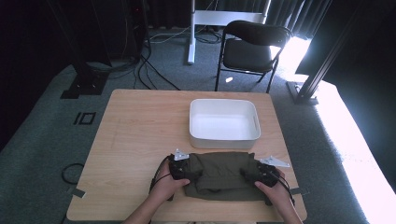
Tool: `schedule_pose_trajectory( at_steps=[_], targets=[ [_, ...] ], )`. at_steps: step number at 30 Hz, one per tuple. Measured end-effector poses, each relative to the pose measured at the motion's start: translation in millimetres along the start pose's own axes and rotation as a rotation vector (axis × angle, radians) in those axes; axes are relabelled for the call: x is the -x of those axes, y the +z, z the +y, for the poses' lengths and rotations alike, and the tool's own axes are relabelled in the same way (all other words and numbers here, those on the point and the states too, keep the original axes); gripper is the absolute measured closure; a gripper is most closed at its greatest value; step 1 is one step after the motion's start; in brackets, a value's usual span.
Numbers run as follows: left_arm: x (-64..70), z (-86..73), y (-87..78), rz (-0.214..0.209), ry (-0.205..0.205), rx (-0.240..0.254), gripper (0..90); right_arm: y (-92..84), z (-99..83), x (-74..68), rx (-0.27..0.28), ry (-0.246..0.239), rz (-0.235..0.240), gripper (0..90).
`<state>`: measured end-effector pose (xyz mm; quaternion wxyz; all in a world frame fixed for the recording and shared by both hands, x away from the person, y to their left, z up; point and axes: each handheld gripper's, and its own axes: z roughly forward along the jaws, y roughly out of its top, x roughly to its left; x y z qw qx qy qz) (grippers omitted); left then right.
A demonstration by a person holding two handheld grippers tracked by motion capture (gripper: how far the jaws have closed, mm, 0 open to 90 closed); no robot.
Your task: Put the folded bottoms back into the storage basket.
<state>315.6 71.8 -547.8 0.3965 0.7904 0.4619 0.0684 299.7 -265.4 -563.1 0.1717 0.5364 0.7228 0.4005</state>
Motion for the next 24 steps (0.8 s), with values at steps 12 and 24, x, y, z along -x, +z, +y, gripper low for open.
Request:
schedule_pose_trajectory(
  at_steps=[12,24],
  targets=[
    [3.6,-5.9,9.4,-0.033,0.076,0.068,40.0,2.7,3.7,-7.5,-0.025,-0.093,0.031,39.3],
    [10.4,-4.0,9.8,-0.014,0.179,0.092,71.8,2.4,6.5,-18.9,-0.037,-0.114,0.087,80.3]
  ],
)
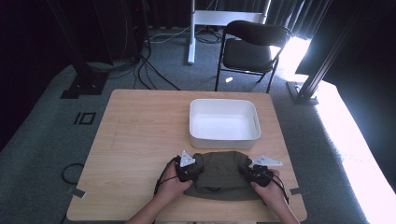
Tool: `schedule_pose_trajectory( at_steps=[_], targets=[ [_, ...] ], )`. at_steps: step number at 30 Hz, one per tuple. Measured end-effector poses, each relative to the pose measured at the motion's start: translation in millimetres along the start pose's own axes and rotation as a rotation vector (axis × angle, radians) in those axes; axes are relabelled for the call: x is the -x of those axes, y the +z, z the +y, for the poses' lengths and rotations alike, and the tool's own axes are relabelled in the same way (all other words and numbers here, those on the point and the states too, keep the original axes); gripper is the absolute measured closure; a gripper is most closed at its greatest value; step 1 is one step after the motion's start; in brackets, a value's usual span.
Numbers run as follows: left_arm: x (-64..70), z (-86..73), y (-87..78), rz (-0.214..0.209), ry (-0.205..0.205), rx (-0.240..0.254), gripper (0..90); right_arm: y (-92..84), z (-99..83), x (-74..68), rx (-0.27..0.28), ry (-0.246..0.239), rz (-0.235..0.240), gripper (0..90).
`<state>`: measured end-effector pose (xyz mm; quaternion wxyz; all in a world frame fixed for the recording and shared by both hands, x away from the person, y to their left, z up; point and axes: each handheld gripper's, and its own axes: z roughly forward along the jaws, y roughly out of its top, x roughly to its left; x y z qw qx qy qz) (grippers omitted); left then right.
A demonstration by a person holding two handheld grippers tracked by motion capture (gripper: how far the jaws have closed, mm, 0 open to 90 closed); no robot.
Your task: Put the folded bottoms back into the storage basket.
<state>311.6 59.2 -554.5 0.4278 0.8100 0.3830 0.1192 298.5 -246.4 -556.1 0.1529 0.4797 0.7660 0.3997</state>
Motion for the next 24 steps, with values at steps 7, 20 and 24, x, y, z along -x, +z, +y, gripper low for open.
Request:
schedule_pose_trajectory(
  at_steps=[7,20,24],
  targets=[
    [1.2,6.1,-13.6,-0.055,-0.038,0.054,73.1,-20.2,8.1,-2.9,0.055,0.018,0.038,81.1],
    [3.2,43.5,-46.5,-0.098,-0.001,0.156,73.9,-68.7,36.5,-7.5,0.195,0.019,0.066,81.4],
    [0.9,59.9,-53.6,-0.102,0.005,0.184,73.9,-80.7,49.2,-6.3,0.236,0.021,0.080,81.4]
  ],
)
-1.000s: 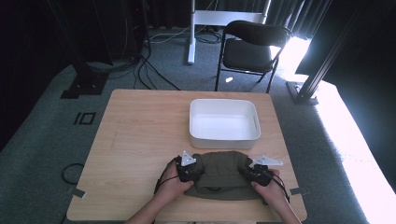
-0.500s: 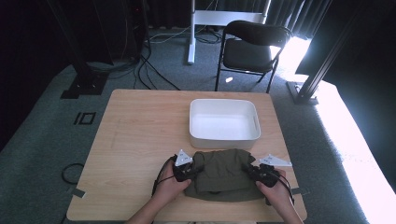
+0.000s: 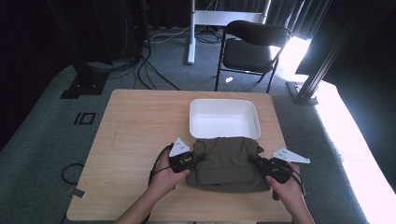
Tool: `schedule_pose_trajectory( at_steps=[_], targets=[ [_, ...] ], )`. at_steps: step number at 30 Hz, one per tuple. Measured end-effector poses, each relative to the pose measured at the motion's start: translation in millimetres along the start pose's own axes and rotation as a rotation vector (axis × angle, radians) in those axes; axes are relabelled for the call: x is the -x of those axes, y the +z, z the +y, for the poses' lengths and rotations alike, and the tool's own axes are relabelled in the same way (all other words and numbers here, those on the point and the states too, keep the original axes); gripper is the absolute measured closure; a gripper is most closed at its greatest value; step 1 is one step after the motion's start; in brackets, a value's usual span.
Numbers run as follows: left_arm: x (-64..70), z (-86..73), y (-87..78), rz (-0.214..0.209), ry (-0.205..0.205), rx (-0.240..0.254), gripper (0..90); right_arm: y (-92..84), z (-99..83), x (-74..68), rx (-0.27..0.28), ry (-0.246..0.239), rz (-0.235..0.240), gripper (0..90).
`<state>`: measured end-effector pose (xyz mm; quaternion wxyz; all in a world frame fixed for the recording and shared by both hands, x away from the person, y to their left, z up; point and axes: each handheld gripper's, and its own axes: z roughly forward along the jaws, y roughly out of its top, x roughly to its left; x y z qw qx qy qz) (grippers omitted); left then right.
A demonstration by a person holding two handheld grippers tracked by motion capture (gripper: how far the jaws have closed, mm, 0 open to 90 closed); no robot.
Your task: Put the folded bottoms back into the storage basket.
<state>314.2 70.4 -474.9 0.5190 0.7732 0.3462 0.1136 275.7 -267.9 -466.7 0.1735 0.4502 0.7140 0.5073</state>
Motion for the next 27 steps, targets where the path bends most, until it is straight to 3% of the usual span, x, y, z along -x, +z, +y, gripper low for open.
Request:
schedule_pose_trajectory(
  at_steps=[7,12,17,27],
  targets=[
    [-7.4,29.0,-2.5,0.012,0.016,0.034,74.1,-1.0,23.5,2.4,0.044,-0.016,-0.007,81.4],
    [-17.1,47.7,-3.7,0.002,-0.001,0.037,74.1,2.6,44.6,5.7,0.079,-0.013,-0.007,81.4],
    [-23.5,64.9,-3.5,0.025,0.020,0.045,74.3,8.3,60.9,6.7,0.094,-0.026,-0.017,81.4],
    [-40.0,91.7,5.3,0.050,0.012,0.068,74.6,22.5,90.5,17.0,0.122,-0.017,-0.040,81.3]
  ],
)
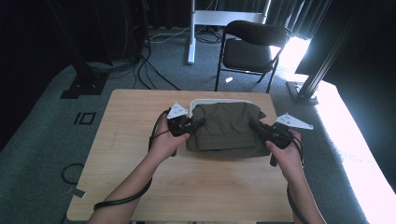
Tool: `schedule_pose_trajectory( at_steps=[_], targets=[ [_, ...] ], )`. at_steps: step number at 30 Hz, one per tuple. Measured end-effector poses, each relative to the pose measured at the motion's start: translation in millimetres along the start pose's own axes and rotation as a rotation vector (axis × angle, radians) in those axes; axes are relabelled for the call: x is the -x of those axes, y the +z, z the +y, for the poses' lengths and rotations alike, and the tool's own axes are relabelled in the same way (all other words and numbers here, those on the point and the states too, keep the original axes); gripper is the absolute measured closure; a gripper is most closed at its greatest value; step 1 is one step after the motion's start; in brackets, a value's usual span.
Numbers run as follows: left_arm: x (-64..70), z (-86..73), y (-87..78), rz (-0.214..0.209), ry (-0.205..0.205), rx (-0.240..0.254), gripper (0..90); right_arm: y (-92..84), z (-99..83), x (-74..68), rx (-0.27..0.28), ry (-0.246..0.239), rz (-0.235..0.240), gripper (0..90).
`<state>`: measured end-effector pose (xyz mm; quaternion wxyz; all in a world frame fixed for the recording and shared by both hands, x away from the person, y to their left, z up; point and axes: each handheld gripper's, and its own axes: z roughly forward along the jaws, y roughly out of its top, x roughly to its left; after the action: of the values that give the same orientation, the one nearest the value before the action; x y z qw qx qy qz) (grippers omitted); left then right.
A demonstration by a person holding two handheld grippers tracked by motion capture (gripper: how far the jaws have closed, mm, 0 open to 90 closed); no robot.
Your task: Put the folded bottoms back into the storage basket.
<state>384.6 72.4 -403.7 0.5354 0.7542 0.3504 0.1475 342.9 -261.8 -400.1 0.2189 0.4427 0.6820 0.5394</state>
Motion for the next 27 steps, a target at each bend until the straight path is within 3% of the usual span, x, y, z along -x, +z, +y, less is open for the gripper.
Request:
schedule_pose_trajectory(
  at_steps=[5,10,15,27],
  targets=[
    [-4.9,9.8,5.4,0.012,0.022,0.007,74.6,9.2,7.3,6.8,0.001,0.025,-0.004,81.3],
    [-12.2,20.3,15.8,0.017,0.001,0.006,74.8,19.3,13.8,15.9,0.009,0.053,-0.019,81.4],
    [-17.2,29.1,26.2,0.032,0.010,0.014,74.9,29.6,21.4,23.5,0.013,0.057,-0.051,81.3],
    [-32.6,35.3,48.5,0.072,0.000,0.006,75.0,60.0,28.3,40.7,-0.007,0.085,-0.094,81.3]
  ],
)
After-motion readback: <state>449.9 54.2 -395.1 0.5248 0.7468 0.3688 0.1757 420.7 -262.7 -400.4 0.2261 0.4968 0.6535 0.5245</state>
